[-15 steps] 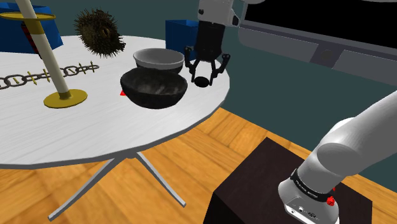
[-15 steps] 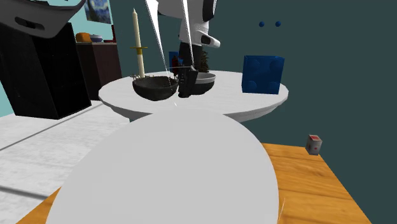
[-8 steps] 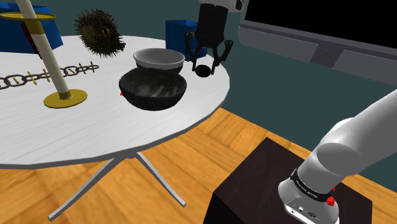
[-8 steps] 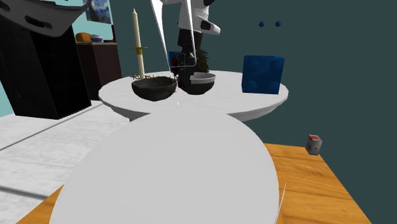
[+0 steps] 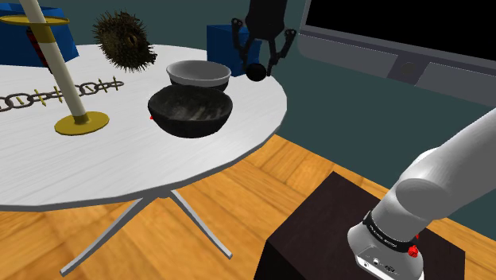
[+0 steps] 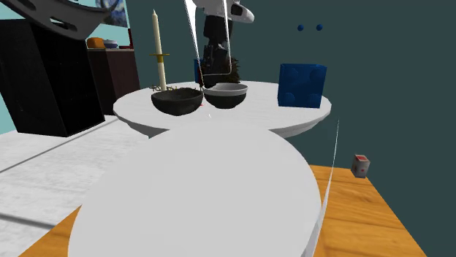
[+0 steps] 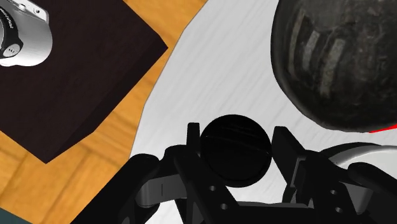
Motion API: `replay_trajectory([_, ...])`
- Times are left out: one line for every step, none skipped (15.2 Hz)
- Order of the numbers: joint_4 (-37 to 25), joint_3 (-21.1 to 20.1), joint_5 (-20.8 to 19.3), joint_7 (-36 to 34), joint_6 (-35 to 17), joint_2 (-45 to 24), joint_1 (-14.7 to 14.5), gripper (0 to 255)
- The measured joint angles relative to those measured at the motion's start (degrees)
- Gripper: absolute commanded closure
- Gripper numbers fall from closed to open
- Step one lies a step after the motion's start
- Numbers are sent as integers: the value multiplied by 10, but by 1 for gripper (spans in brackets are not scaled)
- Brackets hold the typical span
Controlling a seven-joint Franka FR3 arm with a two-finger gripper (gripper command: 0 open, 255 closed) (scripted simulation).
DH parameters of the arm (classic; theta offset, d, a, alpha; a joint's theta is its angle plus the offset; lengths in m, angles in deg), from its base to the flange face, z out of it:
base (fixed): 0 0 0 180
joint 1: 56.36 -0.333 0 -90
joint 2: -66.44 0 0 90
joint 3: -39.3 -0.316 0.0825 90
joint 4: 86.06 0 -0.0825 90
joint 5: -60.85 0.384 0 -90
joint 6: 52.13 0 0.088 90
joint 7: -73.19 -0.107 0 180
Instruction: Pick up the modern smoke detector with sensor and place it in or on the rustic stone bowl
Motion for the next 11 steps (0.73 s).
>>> replay_trajectory([-8,0,0,-3,7,-1,0,255])
replay_trajectory([-20,0,-1,-5,14,-4,0,255])
replay_trajectory([-31,0,-2,-7,23,-8,0,255])
replay_trajectory([-40,0,-3,-9,29,-10,1,255])
replay_trajectory([-53,-6,-6,-18,30,-21,-1,255])
replay_trajectory([-71,-16,-9,-33,33,-34,-5,255])
replay_trajectory([-88,-25,-13,-46,32,-49,-9,255])
replay_trajectory([-105,-37,-20,-63,29,-68,-15,255])
replay_trajectory([-119,-48,-25,-82,26,-82,-22,255])
replay_trajectory([-144,-61,-34,-102,29,-103,-30,255])
replay_trajectory([-161,-70,-42,-116,28,-120,-36,255])
